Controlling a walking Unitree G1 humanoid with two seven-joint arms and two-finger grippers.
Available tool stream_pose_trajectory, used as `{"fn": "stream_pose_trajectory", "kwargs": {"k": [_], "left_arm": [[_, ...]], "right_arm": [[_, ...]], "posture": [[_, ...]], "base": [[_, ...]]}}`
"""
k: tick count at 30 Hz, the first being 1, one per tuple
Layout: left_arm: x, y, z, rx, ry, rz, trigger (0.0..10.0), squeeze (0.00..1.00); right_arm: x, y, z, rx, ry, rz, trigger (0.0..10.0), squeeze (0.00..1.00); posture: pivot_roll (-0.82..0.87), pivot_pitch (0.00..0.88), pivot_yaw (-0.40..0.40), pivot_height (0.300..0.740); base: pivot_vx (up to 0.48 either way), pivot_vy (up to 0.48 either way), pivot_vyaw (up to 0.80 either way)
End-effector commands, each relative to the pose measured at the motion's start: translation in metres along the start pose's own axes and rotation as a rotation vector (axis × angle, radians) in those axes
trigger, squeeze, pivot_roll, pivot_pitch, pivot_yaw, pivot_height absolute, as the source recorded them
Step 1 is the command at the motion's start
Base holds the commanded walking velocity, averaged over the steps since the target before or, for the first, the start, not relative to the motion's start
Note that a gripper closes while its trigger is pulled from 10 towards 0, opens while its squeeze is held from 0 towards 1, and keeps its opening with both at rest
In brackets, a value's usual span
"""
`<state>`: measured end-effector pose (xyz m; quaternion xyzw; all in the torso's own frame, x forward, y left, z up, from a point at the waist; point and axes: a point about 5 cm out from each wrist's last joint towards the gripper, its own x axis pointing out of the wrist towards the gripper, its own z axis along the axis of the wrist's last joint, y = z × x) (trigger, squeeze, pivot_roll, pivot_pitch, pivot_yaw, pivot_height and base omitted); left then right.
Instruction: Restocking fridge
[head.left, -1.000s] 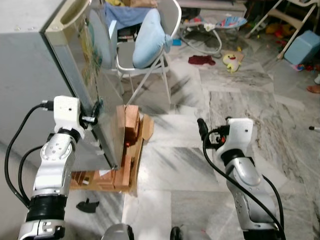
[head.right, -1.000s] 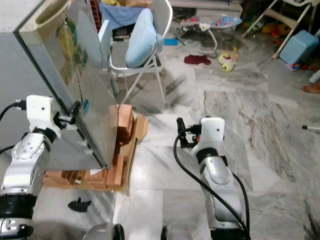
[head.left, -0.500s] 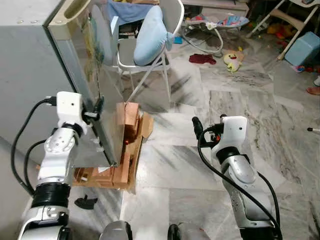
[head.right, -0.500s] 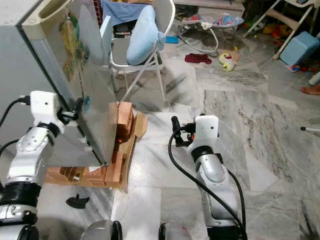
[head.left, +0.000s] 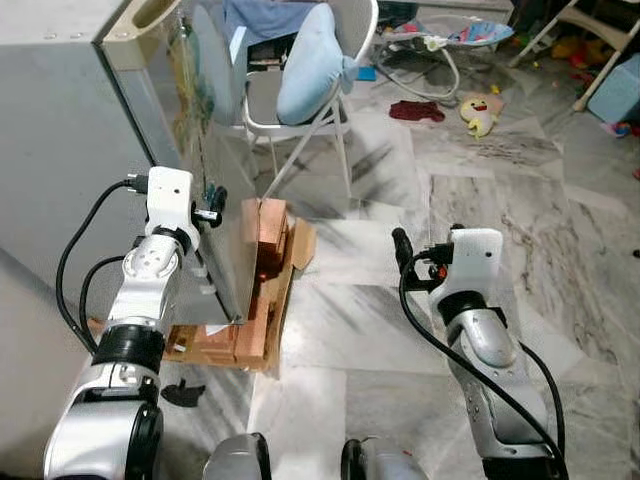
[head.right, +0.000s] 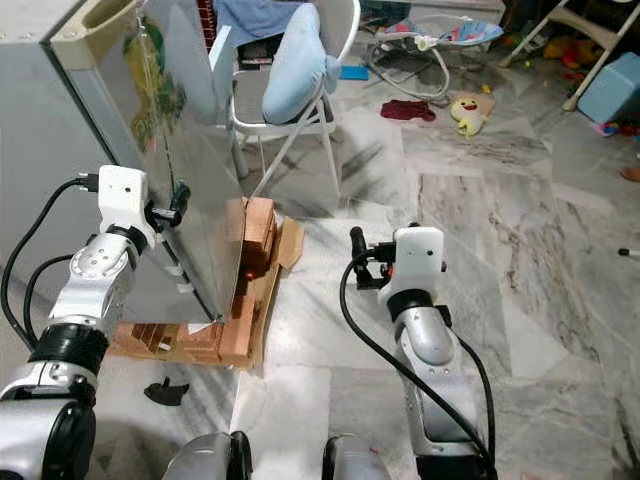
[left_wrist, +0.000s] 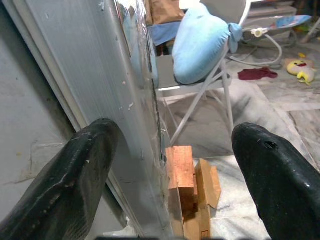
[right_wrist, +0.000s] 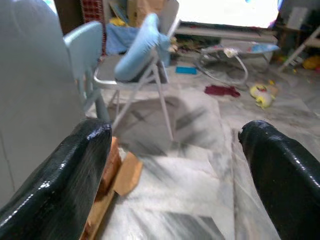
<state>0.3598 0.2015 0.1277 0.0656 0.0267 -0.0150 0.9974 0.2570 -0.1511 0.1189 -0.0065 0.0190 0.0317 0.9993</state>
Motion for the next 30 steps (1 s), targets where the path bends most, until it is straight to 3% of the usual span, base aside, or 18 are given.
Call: {"fn": "stream_pose_trajectory", "kwargs": {"k": [1,7,17,21,30], "left_arm": [[0.001,0.011,0.006,0.002,-0.018,0.043,10.0,0.0],[-0.005,0.015,-0.007,0.011,-0.001,0.057,10.0,0.0],[0.001,0.03,0.005,0.022,-0.044,0.21,10.0,0.0],[0.001,0.03,0.003,0.004,-0.042,0.207,10.0,0.0],[0.004,0.038,0.008,0.023,-0.055,0.322,10.0,0.0]], "right_arm": [[-0.002,-0.004,0.001,-0.003,0.001,-0.022,10.0,0.0],[-0.003,-0.003,0.001,0.003,0.01,-0.024,10.0,0.0],[-0.005,-0.001,0.0,0.041,0.028,0.018,10.0,0.0],[-0.007,-0.002,-0.002,0.041,0.035,0.015,10.0,0.0],[-0.006,-0.004,0.0,0.035,0.036,0.011,10.0,0.0]], "posture": [[-0.12,0.116,-0.003,0.74],[-0.1,0.132,-0.011,0.74],[-0.11,0.132,-0.016,0.74],[-0.11,0.132,-0.017,0.74],[-0.13,0.125,-0.018,0.74]], "base": [[0.0,0.0,0.0],[0.0,0.0,0.0],[0.0,0.0,0.0],[0.0,0.0,0.0],[0.0,0.0,0.0]]}}
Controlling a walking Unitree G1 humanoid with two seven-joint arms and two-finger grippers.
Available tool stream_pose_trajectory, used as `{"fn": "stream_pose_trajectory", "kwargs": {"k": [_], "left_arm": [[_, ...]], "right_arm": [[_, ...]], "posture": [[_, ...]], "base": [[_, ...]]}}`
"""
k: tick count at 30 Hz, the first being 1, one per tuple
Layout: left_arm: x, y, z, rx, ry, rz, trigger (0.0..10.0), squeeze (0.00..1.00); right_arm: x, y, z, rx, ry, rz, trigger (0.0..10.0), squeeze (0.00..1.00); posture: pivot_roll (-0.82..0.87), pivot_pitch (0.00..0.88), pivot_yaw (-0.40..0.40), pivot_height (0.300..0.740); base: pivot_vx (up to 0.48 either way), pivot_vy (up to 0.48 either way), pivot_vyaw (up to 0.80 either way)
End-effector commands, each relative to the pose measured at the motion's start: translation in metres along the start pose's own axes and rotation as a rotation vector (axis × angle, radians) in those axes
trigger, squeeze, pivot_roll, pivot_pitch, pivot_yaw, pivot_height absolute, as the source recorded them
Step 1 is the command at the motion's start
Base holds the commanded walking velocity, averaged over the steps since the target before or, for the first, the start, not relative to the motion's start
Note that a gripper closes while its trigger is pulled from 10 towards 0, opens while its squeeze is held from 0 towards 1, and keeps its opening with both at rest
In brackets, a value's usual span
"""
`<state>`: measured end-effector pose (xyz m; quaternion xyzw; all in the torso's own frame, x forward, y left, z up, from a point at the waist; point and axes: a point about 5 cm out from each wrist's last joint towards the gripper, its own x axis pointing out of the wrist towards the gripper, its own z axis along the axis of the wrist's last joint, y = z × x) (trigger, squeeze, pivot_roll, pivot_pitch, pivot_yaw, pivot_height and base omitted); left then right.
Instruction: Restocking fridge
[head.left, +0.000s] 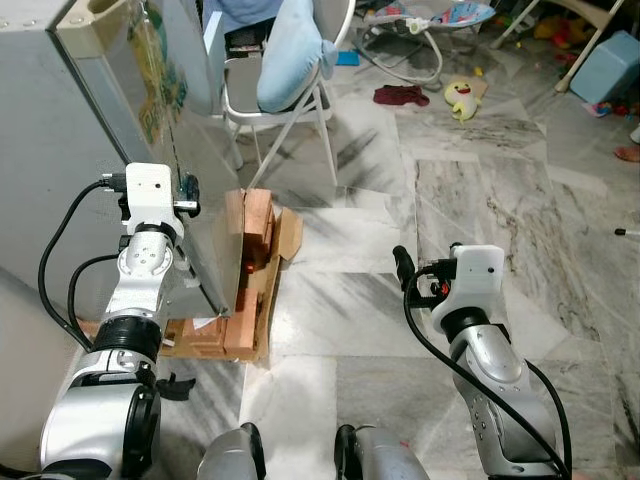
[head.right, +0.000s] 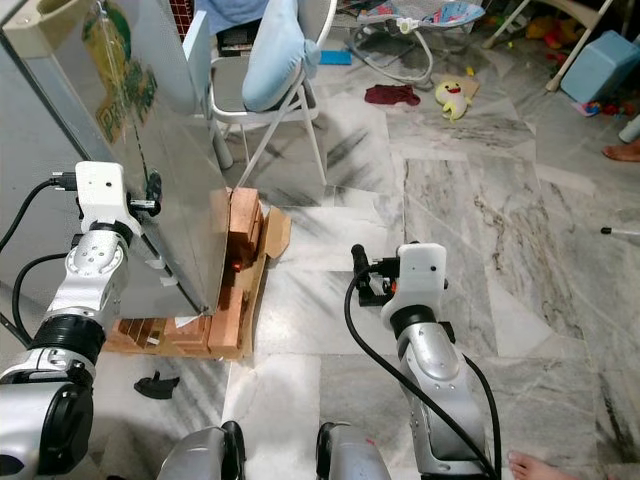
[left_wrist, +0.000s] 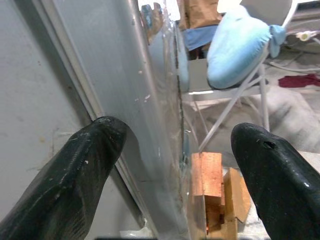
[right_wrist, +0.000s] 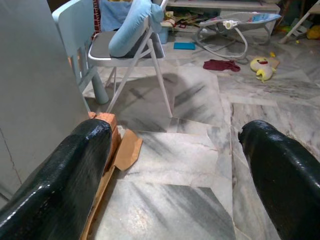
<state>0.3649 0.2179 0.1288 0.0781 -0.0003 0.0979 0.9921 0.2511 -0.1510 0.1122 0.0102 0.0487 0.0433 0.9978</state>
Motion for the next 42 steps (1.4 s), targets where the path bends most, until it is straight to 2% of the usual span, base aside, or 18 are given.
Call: {"fn": "stream_pose_trajectory", "kwargs": {"k": [1,9,10,11,16,17,23,27,29,30,32,33,36,39,42], "left_arm": [[0.005,0.022,0.008,0.006,-0.017,0.098,10.0,0.0],[0.005,0.023,0.007,-0.01,-0.013,0.114,10.0,0.0],[0.005,0.021,0.007,-0.025,-0.016,0.1,10.0,0.0],[0.006,0.012,0.009,-0.063,-0.026,0.024,10.0,0.0],[0.006,-0.01,0.013,-0.082,-0.043,-0.13,10.0,0.0],[0.006,-0.01,0.013,-0.082,-0.043,-0.13,10.0,0.0],[0.003,-0.053,0.022,-0.056,-0.068,-0.371,10.0,0.0],[0.001,-0.075,0.029,-0.042,-0.082,-0.487,10.0,0.0],[-0.007,-0.111,0.044,-0.022,-0.135,-0.667,10.0,0.0],[-0.007,-0.111,0.044,-0.022,-0.135,-0.667,10.0,0.0],[-0.011,-0.125,0.051,-0.021,-0.157,-0.727,10.0,0.0],[-0.011,-0.125,0.051,-0.021,-0.157,-0.727,10.0,0.0],[-0.017,-0.142,0.057,-0.045,-0.173,-0.807,10.0,0.0],[-0.018,-0.14,0.053,-0.051,-0.164,-0.815,10.0,0.0],[-0.011,-0.118,0.041,-0.05,-0.127,-0.744,10.0,0.0]], "right_arm": [[-0.001,-0.004,0.007,0.0,-0.022,-0.014,10.0,0.0],[0.0,-0.004,0.006,0.001,-0.018,-0.012,10.0,0.0],[0.0,-0.004,0.006,0.001,-0.018,-0.011,10.0,0.0],[0.0,-0.004,0.006,0.001,-0.016,-0.01,10.0,0.0],[0.002,-0.006,0.006,0.001,-0.014,-0.012,10.0,0.0],[0.002,-0.006,0.006,0.001,-0.014,-0.012,10.0,0.0],[0.003,-0.008,0.006,0.003,-0.011,-0.022,10.0,0.0],[0.003,-0.01,0.006,0.007,-0.008,-0.031,10.0,0.0],[0.003,-0.01,0.004,0.011,-0.003,-0.031,10.0,0.0],[0.003,-0.01,0.004,0.011,-0.003,-0.031,10.0,0.0],[0.003,-0.009,0.004,0.013,-0.002,-0.031,10.0,0.0],[0.003,-0.009,0.004,0.013,-0.002,-0.031,10.0,0.0],[0.004,-0.008,0.006,0.02,-0.01,-0.033,10.0,0.0],[0.003,-0.008,0.006,0.024,-0.013,-0.038,10.0,0.0],[0.001,-0.009,0.005,0.056,-0.022,-0.045,10.0,0.0]], "posture": [[-0.13,0.125,-0.018,0.74],[-0.12,0.121,-0.02,0.74],[-0.12,0.12,-0.022,0.74],[-0.12,0.12,-0.024,0.74],[-0.12,0.118,-0.027,0.74],[-0.12,0.118,-0.027,0.74],[-0.12,0.111,-0.027,0.74],[-0.12,0.112,-0.034,0.74],[-0.11,0.111,-0.037,0.74],[-0.11,0.111,-0.037,0.74],[-0.11,0.109,-0.036,0.74],[-0.11,0.109,-0.036,0.74],[-0.12,0.106,-0.029,0.74],[-0.12,0.106,-0.025,0.74],[-0.12,0.109,-0.022,0.74]], "base": [[0.0,0.0,0.0],[0.0,0.0,0.0],[0.0,0.0,0.0],[0.0,0.0,0.0],[0.0,0.0,0.0],[0.0,0.0,0.0],[0.0,0.0,0.0],[0.0,0.0,0.0],[0.0,0.0,0.0],[0.0,0.0,0.0],[0.0,0.0,0.0],[0.0,0.0,0.0],[0.0,0.0,0.0],[0.0,0.0,0.0],[0.0,0.0,0.0]]}}
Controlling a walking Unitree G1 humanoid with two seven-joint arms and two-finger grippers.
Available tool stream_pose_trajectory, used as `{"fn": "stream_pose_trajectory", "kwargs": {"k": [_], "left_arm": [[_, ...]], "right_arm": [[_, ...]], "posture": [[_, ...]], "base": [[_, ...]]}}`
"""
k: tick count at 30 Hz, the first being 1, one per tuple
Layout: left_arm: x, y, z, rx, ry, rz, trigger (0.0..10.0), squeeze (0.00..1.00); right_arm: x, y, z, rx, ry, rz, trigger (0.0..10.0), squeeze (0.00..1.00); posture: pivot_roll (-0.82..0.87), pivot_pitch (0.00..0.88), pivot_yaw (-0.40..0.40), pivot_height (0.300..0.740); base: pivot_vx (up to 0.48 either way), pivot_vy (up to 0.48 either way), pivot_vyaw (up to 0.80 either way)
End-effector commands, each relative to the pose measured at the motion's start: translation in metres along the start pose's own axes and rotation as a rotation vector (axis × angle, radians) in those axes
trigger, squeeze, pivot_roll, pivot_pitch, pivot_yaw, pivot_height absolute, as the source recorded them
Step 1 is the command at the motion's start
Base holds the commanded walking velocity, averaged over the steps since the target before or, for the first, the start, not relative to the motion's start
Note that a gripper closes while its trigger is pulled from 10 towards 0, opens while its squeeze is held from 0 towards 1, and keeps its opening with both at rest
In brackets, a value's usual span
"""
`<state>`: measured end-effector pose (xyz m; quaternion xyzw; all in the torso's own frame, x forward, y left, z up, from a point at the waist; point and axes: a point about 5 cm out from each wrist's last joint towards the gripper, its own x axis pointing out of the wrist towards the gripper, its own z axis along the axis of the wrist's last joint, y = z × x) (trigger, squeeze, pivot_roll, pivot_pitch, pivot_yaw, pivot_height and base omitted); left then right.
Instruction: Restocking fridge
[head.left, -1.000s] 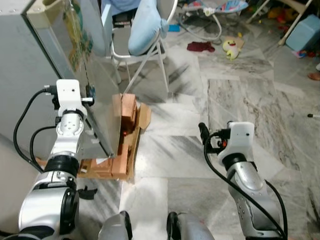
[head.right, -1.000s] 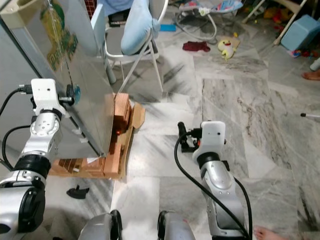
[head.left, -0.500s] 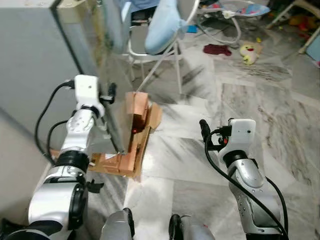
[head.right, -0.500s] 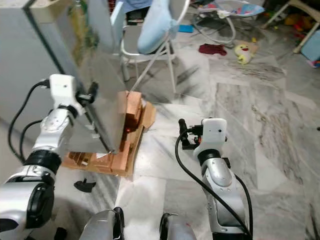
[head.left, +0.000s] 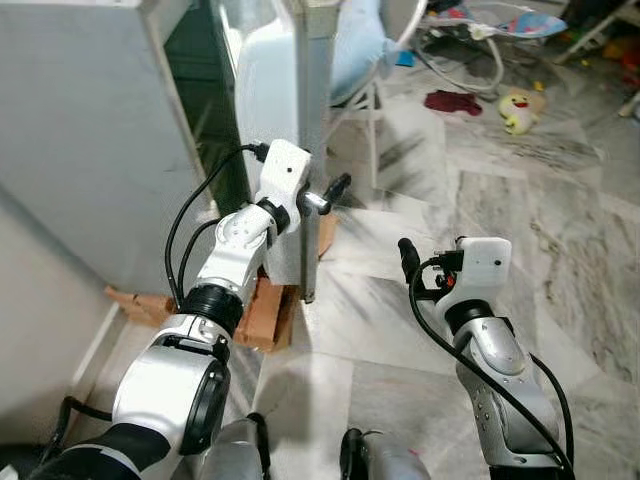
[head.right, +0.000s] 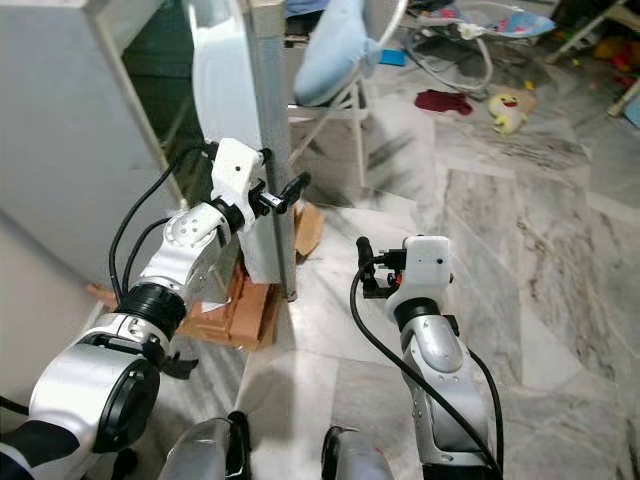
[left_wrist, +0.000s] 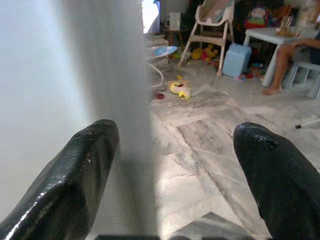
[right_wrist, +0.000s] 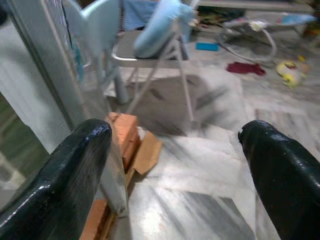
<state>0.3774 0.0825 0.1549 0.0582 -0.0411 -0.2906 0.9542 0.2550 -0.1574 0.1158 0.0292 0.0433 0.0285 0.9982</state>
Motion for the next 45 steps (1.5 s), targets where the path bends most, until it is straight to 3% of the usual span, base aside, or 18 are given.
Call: {"fn": "stream_pose_trajectory", "kwargs": {"k": [1,5,15,31,40,45], "left_arm": [[-0.01,0.016,-0.007,-0.012,0.018,0.06,10.0,0.0],[-0.032,0.039,-0.017,-0.008,0.034,0.122,10.0,0.0],[-0.048,0.038,-0.032,-0.023,0.049,0.131,10.0,0.0],[-0.036,0.023,-0.023,-0.031,0.024,0.065,10.0,0.0],[-0.029,0.001,-0.02,-0.016,0.015,-0.055,10.0,0.0],[-0.026,-0.001,-0.019,-0.01,0.015,-0.057,10.0,0.0]], "right_arm": [[-0.002,-0.003,0.002,0.019,-0.015,-0.018,10.0,0.0],[0.0,0.002,0.003,0.054,-0.02,-0.002,10.0,0.0],[0.003,0.005,0.001,0.034,-0.017,0.007,10.0,0.0],[0.002,0.004,0.002,0.025,-0.023,-0.008,10.0,0.0],[0.004,0.004,0.001,0.021,-0.024,-0.011,10.0,0.0],[0.004,0.004,0.001,0.02,-0.023,-0.015,10.0,0.0]], "posture": [[-0.11,0.11,-0.023,0.74],[-0.1,0.111,-0.026,0.74],[-0.09,0.114,-0.034,0.74],[-0.11,0.119,-0.026,0.74],[-0.11,0.117,-0.026,0.74],[-0.11,0.116,-0.024,0.74]], "base": [[0.0,0.0,0.0],[0.0,0.0,-0.2],[0.347,-0.138,-0.47],[0.447,0.0,0.0],[0.466,0.0,0.0],[0.467,0.0,0.0]]}}
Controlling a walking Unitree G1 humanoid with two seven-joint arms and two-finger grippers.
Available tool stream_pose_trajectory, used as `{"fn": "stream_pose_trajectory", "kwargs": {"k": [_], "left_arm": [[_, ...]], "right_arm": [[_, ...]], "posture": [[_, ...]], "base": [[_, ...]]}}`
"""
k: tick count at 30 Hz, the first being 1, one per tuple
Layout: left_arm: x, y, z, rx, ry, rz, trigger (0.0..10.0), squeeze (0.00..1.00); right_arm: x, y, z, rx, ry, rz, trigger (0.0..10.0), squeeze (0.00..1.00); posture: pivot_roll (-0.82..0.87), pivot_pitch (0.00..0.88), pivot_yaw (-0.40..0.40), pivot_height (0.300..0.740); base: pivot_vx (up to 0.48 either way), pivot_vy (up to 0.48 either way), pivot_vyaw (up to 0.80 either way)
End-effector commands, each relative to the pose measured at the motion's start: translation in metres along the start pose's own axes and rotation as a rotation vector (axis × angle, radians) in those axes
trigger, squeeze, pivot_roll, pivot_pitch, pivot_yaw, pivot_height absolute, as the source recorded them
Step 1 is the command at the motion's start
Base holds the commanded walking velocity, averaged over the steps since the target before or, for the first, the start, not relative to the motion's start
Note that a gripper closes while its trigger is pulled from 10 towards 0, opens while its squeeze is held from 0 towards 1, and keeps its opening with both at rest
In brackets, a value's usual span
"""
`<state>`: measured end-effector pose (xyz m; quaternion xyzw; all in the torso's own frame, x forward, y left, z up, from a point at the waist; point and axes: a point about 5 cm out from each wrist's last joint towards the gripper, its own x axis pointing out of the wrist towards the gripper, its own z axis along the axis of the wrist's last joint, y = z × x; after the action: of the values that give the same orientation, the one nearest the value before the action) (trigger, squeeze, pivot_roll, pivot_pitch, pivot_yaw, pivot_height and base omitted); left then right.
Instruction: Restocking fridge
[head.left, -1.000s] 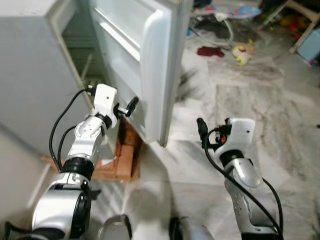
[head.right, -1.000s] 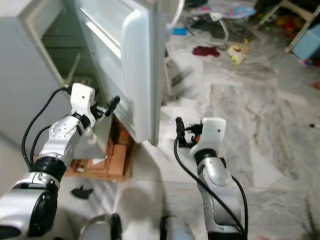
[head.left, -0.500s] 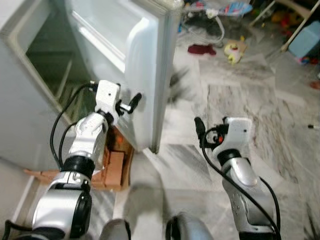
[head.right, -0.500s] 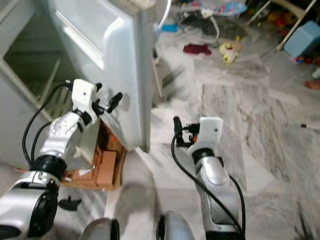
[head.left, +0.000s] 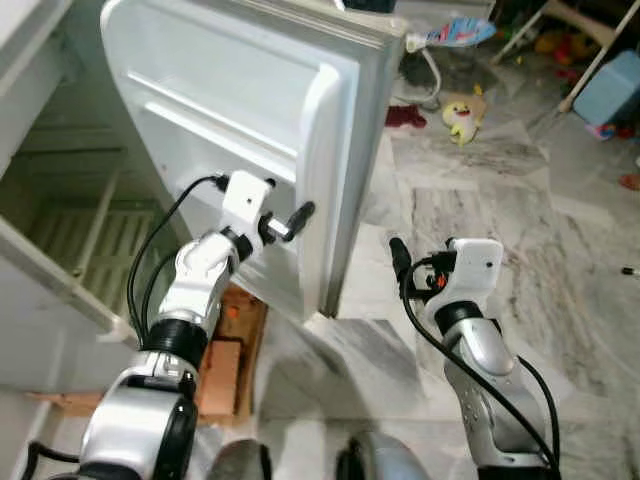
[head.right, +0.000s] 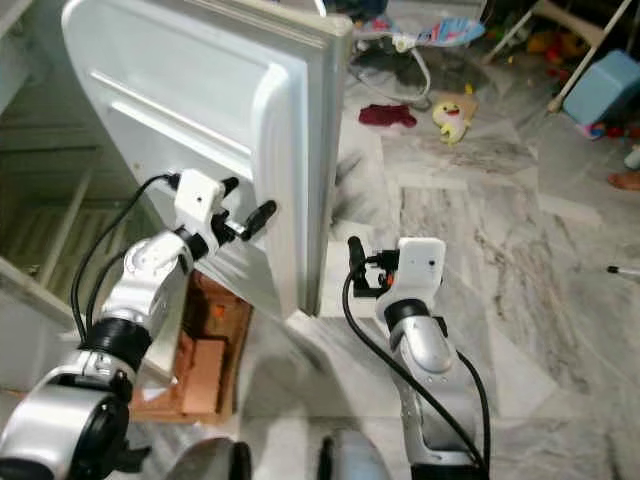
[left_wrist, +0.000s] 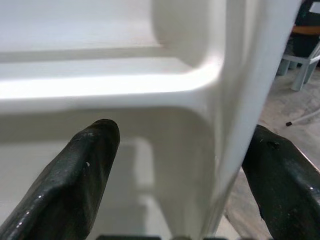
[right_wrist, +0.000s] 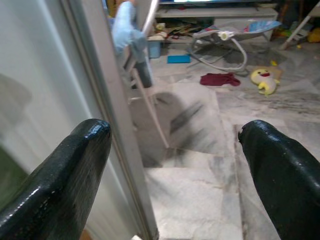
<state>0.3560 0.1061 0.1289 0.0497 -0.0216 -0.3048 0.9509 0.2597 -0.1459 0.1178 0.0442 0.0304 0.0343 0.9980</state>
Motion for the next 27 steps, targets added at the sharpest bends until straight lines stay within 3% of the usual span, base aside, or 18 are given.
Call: {"fn": "stream_pose_trajectory", "kwargs": {"k": [1,8,10,13,18,22,27], "left_arm": [[0.006,-0.003,0.006,0.033,-0.008,-0.004,10.0,0.0],[-0.007,0.02,0.004,0.036,0.009,0.178,10.0,0.0],[-0.022,0.035,0.0,0.025,0.022,0.27,10.0,0.0],[-0.042,0.046,-0.006,0.033,0.038,0.323,10.0,0.0],[-0.062,0.046,-0.01,0.025,0.048,0.323,10.0,0.0],[-0.079,0.041,-0.015,0.026,0.073,0.335,10.0,0.0],[-0.079,0.036,-0.015,0.023,0.079,0.327,10.0,0.0]], "right_arm": [[-0.002,-0.008,-0.001,-0.01,0.004,-0.03,10.0,0.0],[-0.002,-0.007,-0.002,-0.012,0.003,-0.035,10.0,0.0],[-0.002,-0.008,-0.003,-0.013,0.006,-0.038,10.0,0.0],[-0.001,-0.007,-0.005,-0.013,0.011,-0.035,10.0,0.0],[0.002,-0.005,-0.006,-0.016,0.012,-0.025,10.0,0.0],[0.002,-0.005,-0.007,-0.013,0.017,-0.022,10.0,0.0],[0.002,-0.004,-0.008,-0.017,0.019,-0.017,10.0,0.0]], "posture": [[-0.11,0.113,-0.024,0.74],[-0.11,0.11,-0.021,0.74],[-0.1,0.109,-0.023,0.74],[-0.08,0.11,-0.027,0.74],[-0.07,0.108,-0.031,0.74],[-0.07,0.108,-0.034,0.74],[-0.07,0.109,-0.035,0.74]], "base": [[0.458,0.0,0.0],[0.125,0.0,0.0],[0.0,0.0,0.0],[0.0,0.0,0.0],[0.065,0.0,0.0],[0.321,-0.352,0.0],[0.3,-0.371,0.0]]}}
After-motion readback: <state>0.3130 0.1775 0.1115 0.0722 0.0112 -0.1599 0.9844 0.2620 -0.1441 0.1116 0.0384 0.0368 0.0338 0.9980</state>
